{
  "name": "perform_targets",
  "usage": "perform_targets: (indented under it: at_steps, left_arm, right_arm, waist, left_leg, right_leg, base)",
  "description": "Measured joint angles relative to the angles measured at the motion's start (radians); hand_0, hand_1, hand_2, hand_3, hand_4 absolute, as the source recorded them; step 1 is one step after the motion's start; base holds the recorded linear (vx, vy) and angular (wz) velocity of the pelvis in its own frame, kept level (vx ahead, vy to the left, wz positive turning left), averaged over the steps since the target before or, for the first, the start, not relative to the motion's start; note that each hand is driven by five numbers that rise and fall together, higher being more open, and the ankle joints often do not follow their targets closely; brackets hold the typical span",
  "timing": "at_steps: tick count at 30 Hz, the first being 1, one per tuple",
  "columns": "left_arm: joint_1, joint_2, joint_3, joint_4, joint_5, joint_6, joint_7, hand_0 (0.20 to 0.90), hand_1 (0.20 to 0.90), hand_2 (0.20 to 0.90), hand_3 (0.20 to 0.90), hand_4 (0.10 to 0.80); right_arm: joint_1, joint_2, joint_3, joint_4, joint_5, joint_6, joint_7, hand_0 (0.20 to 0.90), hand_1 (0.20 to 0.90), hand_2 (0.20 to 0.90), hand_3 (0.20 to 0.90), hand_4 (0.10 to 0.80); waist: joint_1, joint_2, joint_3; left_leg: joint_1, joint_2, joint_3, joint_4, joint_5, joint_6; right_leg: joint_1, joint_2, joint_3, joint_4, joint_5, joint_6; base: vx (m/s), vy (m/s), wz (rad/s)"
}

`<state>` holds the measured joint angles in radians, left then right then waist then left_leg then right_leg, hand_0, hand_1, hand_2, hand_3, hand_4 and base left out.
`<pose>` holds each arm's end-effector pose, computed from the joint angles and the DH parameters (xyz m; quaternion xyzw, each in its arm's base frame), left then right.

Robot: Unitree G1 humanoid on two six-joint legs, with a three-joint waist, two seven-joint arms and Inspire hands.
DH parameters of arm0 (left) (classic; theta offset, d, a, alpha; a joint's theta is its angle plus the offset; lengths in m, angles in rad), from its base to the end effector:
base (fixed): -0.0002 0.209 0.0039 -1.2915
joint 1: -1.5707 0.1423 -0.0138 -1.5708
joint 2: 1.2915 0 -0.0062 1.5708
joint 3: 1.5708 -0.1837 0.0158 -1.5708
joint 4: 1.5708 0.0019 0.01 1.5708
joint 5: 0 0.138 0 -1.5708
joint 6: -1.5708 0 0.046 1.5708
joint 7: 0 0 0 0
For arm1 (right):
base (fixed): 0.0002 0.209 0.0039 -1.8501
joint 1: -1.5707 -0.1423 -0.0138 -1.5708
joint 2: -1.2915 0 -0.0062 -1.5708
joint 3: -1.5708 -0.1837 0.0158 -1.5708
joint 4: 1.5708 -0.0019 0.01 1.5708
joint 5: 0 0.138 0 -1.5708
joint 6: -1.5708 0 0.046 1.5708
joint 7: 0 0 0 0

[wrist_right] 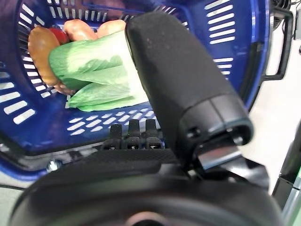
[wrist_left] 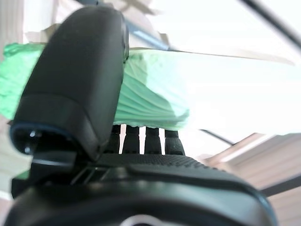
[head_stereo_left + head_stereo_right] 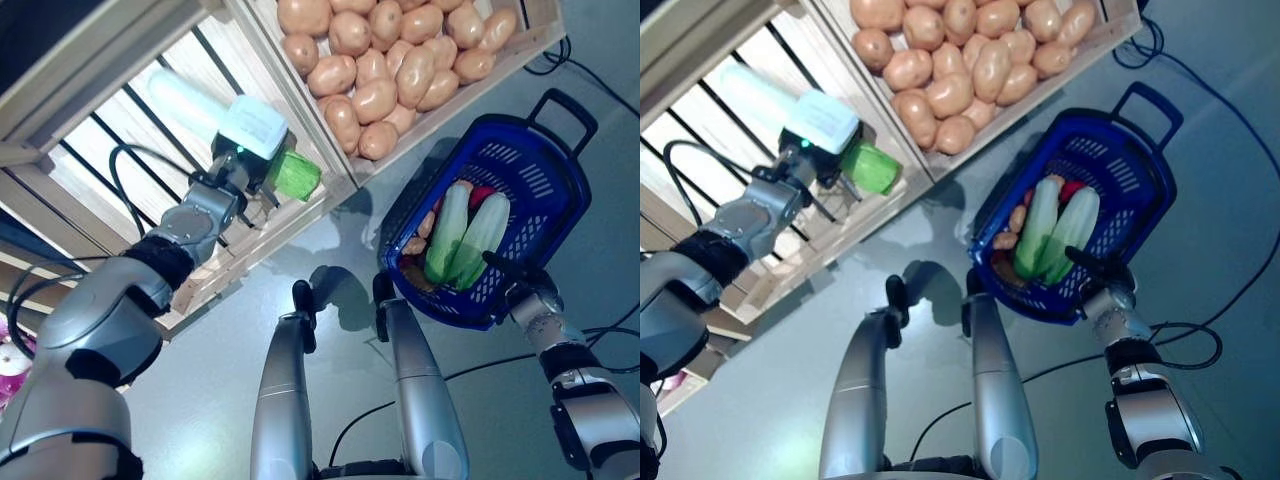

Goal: Put vegetables into the basket

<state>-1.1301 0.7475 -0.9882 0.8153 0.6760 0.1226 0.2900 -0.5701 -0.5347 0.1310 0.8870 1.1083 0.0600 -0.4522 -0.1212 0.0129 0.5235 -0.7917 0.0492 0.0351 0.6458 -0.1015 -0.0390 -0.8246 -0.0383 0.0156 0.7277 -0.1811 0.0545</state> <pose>0.3543 0.2147 0.1869 0.8307 -0.1314 0.0456 0.5390 0.2897 -0.2685 0.0577 0.2341 0.1890 -0.3336 0.8934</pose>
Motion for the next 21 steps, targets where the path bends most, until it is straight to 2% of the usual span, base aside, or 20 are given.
perform_targets:
  at_steps: [4,9,14,16,21]
  left_arm:
    - [0.08,-0.004,0.071,0.069,-0.12,-0.015,0.018,0.3,0.3,0.3,0.3,0.4]
    - [0.18,-0.004,0.12,0.038,-0.246,-0.069,0.047,0.3,0.3,0.3,0.3,0.4]
    - [0.254,0.004,0.222,-0.082,-0.326,-0.135,0.083,0.3,0.3,0.3,0.3,0.4]
    - [0.285,0.003,0.234,-0.135,-0.351,-0.161,0.09,0.3,0.3,0.3,0.3,0.4]
    - [0.404,0.002,0.334,-0.29,-0.424,-0.213,0.097,0.3,0.3,0.3,0.3,0.4]
  right_arm:
    - [0.018,0.011,-0.001,-0.005,-0.002,-0.016,-0.001,0.9,0.9,0.9,0.9,0.8]
    - [0.086,0.041,0.0,-0.069,-0.006,-0.025,-0.024,0.9,0.9,0.9,0.9,0.8]
    - [0.108,0.077,-0.009,-0.102,-0.013,-0.047,-0.054,0.9,0.9,0.9,0.9,0.8]
    - [0.137,0.085,-0.009,-0.119,-0.016,-0.048,-0.06,0.9,0.9,0.9,0.9,0.8]
    - [0.2,0.112,-0.054,-0.154,-0.042,-0.069,-0.073,0.9,0.9,0.9,0.9,0.8]
  waist:
    - [0.006,-0.001,0.0]
    - [0.035,-0.002,-0.001]
    - [0.064,-0.005,-0.002]
    - [0.06,-0.006,-0.002]
    - [0.089,-0.01,-0.005]
  left_leg:
    - [0.087,-0.001,-0.008,-0.093,0.038,-0.006]
    - [0.234,-0.002,-0.034,-0.287,0.118,-0.013]
    - [0.32,-0.008,-0.048,-0.429,0.181,-0.008]
    - [0.367,-0.012,-0.059,-0.48,0.201,-0.006]
    - [0.453,-0.014,-0.058,-0.557,0.216,0.006]
  right_leg:
    - [0.081,-0.001,-0.014,-0.075,0.024,-0.007]
    - [0.221,-0.001,-0.04,-0.225,0.068,-0.013]
    - [0.297,-0.012,-0.072,-0.32,0.1,-0.009]
    - [0.343,-0.015,-0.084,-0.355,0.106,-0.005]
    - [0.431,-0.02,-0.089,-0.434,0.119,0.009]
  base:
    - [0.016,0.006,0.07]
    - [0.001,-0.007,0.14]
    - [-0.008,-0.014,0.12]
    - [0.016,-0.032,0.19]
    - [0.035,-0.025,0.03]
